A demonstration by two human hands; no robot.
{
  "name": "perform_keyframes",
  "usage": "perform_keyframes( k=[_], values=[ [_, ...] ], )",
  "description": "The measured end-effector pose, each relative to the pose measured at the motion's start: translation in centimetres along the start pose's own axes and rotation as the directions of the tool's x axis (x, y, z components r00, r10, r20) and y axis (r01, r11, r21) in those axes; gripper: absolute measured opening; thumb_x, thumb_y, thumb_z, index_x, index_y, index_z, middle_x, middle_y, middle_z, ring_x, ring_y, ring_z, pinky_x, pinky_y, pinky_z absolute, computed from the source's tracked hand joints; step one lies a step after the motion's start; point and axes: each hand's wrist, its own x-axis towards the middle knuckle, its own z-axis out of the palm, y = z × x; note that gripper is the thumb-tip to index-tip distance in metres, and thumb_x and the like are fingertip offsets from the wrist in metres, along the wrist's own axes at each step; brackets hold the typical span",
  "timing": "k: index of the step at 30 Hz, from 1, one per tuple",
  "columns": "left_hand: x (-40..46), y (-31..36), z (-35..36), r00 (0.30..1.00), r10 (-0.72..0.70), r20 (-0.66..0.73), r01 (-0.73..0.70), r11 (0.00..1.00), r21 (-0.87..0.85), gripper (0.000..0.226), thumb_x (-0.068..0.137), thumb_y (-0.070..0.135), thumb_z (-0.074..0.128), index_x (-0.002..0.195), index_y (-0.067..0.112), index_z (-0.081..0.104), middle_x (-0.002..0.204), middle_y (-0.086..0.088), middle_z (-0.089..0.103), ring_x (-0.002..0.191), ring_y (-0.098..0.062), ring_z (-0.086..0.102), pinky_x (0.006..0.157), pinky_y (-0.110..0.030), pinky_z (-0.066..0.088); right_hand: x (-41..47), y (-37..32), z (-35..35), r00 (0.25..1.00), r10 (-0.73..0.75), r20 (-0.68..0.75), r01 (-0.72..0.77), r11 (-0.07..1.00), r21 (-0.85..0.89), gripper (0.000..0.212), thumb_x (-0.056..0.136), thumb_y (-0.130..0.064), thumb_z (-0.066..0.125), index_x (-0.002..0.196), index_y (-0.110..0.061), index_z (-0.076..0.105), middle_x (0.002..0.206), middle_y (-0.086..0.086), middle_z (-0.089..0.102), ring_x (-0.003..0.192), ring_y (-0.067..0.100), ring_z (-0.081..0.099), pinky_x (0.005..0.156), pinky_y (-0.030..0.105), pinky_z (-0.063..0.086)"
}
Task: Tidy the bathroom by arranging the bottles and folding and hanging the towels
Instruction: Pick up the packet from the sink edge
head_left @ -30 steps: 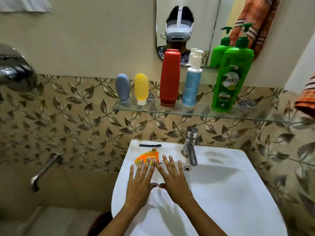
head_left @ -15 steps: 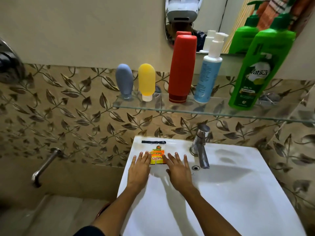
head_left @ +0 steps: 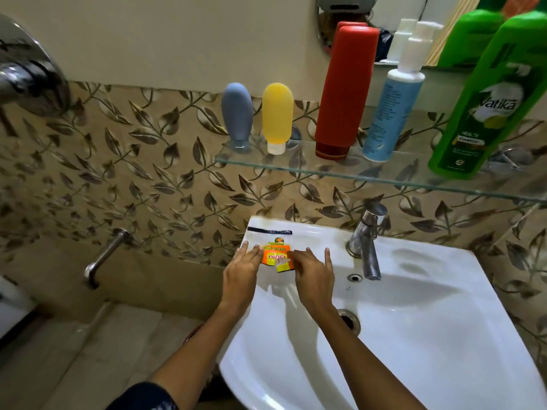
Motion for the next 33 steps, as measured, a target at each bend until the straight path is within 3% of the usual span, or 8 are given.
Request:
perform_keyframes(
  k=[6,11,14,19,23,26,30,33],
  values=[
    [-0.8,-2.2,-3.8,0.988,-0.091,-0.123,0.090,0.996,-0.014,0.044,0.059,-0.014,0.077,0.102,-0.005,0.070,0.105,-0.020,0.070,0.102,-0.046,0.062,0.071,-0.050,0.058,0.3,-5.9,0.1,0.997,0.076,-0.012,-0.062,0.884,0.463,0.024,0.090,-0.006,0.059,0.110,-0.011,0.071,0.115,0.006,0.069,0.108,0.019,0.062,0.108,0.035,0.038],
    [-3.0,-5.0,-6.6,0.935,-0.246,-0.257,0.207,0.964,-0.169,0.032,0.069,-0.018,0.067,0.100,-0.009,0.069,0.111,-0.031,0.063,0.110,-0.053,0.054,0.090,-0.055,0.045,0.0,-10.9,0.7,0.993,0.097,0.070,-0.118,0.693,0.711,0.021,0.086,-0.001,0.065,0.105,-0.002,0.071,0.110,0.011,0.067,0.097,0.012,0.062,0.084,0.020,0.054],
    [-4.7,-6.4,-8.1,0.818,-0.450,-0.359,0.331,0.878,-0.347,0.029,0.073,-0.021,0.059,0.096,-0.008,0.071,0.125,-0.032,0.054,0.117,-0.037,0.054,0.099,-0.030,0.039,-0.8,-13.6,1.7,0.980,0.111,0.165,-0.198,0.617,0.761,0.019,0.083,-0.001,0.068,0.101,-0.001,0.073,0.104,0.011,0.069,0.091,0.009,0.063,0.083,0.023,0.055],
    [-8.2,-8.9,-9.8,0.495,-0.858,-0.133,0.561,0.433,-0.706,0.035,0.074,-0.024,0.051,0.100,-0.009,0.068,0.123,-0.025,0.058,0.117,-0.027,0.055,0.091,-0.013,0.042,-3.6,-16.6,4.2,0.939,0.058,0.340,-0.292,0.656,0.696,0.018,0.082,-0.005,0.070,0.100,-0.003,0.073,0.102,0.009,0.071,0.090,0.013,0.065,0.084,0.019,0.051],
    [-12.1,-11.4,-9.5,0.301,-0.945,0.126,0.635,0.100,-0.766,0.030,0.080,-0.017,0.054,0.105,-0.005,0.067,0.109,-0.023,0.066,0.102,-0.033,0.063,0.093,-0.041,0.050,-7.1,-17.8,7.2,0.889,0.054,0.454,-0.360,0.695,0.622,0.018,0.083,-0.004,0.069,0.100,-0.004,0.073,0.101,0.008,0.071,0.090,0.014,0.066,0.082,0.012,0.049],
    [-15.2,-12.7,-8.5,0.202,-0.936,0.287,0.651,-0.090,-0.754,0.034,0.082,-0.016,0.053,0.112,-0.004,0.063,0.109,-0.019,0.062,0.089,-0.025,0.062,0.069,-0.021,0.055,-10.0,-17.7,9.8,0.835,0.115,0.537,-0.449,0.707,0.546,0.019,0.085,-0.004,0.066,0.102,-0.004,0.073,0.103,0.007,0.071,0.088,0.008,0.061,0.075,0.000,0.039],
    [-17.9,-13.5,-5.4,0.145,-0.890,0.433,0.690,-0.223,-0.689,0.039,0.079,-0.016,0.057,0.116,-0.005,0.060,0.099,-0.018,0.063,0.061,-0.009,0.060,0.054,-0.011,0.051,-13.4,-15.8,13.9,0.722,0.312,0.618,-0.643,0.634,0.430,0.019,0.086,0.003,0.062,0.102,0.001,0.072,0.104,0.014,0.071,0.096,0.022,0.064,0.088,0.024,0.046],
    [-19.9,-14.4,-1.0,0.018,-0.793,0.609,0.572,-0.491,-0.657,0.028,0.085,-0.003,0.058,0.113,-0.008,0.059,0.088,-0.015,0.069,0.071,-0.017,0.066,0.066,-0.020,0.056,-15.4,-13.0,18.4,0.573,0.500,0.650,-0.812,0.457,0.364,0.020,0.084,0.014,0.057,0.102,0.012,0.067,0.107,0.028,0.066,0.096,0.032,0.063,0.092,0.041,0.049]
  ],
)
